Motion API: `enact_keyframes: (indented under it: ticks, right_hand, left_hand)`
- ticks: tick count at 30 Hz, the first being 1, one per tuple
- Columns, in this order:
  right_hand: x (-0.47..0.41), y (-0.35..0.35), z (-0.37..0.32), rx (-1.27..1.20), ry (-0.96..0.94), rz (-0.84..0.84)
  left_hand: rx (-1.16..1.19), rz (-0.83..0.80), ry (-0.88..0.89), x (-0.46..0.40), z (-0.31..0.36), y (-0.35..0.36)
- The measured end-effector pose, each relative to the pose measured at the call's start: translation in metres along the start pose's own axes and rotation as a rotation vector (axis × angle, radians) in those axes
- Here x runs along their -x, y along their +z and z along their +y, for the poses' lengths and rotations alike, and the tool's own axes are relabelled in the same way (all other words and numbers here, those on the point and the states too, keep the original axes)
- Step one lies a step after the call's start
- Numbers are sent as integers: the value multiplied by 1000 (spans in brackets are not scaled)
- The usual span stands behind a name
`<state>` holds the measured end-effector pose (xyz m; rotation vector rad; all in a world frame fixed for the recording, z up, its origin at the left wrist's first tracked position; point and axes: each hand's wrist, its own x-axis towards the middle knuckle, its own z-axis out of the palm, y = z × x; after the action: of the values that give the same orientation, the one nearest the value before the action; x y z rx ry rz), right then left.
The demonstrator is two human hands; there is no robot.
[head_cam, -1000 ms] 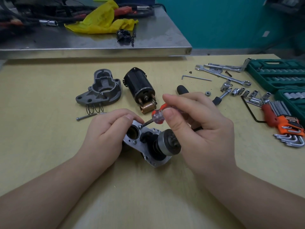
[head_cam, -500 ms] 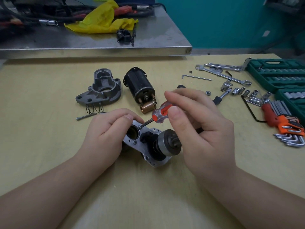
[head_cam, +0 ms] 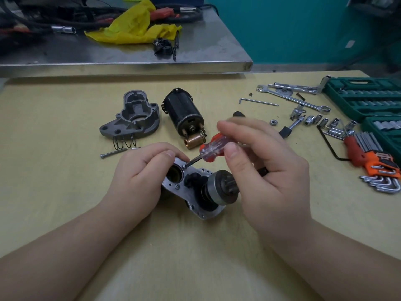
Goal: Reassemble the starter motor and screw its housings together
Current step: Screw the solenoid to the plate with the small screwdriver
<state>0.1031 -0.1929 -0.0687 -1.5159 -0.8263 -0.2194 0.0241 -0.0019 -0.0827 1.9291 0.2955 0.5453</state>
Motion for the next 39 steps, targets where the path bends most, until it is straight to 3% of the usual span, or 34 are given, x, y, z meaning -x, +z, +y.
enact_keyframes:
  ticks: [39]
  right_hand:
    - [-4, 0, -5, 20, 49, -24]
  left_hand:
    - [10, -2, -28, -1, 1, 1]
